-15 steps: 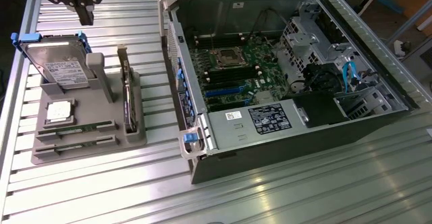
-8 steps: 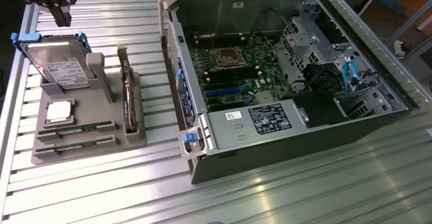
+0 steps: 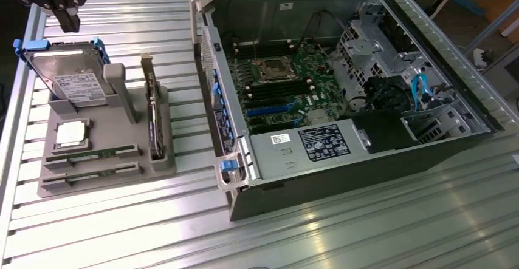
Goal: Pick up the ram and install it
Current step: 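Reach for the ram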
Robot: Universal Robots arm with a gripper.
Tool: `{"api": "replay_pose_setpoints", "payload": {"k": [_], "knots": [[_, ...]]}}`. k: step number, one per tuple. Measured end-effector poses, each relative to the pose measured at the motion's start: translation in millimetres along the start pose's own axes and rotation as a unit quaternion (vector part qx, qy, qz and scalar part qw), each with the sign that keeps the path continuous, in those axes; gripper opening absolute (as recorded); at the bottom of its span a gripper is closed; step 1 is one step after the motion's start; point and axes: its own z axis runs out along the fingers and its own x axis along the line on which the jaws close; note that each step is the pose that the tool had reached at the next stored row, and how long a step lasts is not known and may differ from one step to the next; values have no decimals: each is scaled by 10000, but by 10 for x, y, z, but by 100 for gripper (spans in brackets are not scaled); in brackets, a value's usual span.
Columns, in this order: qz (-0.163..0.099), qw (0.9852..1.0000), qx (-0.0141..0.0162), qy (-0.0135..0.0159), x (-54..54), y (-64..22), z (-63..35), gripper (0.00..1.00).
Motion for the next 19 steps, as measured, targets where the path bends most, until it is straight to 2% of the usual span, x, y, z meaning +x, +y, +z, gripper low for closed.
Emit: {"api": "replay_pose_setpoints", "payload": {"k": [5, 7, 9, 14, 15, 19], "knots": [[0, 10000, 0, 0, 0, 0, 0, 11], [1, 10000, 0, 8, -2, 1, 1, 11], [2, 10000, 3, 37, -12, 1, 1, 11], [2, 10000, 4, 41, -13, 1, 0, 11], [2, 10000, 4, 49, -16, 1, 0, 11], [5, 9999, 8, 111, -31, 3, 1, 11]]}}
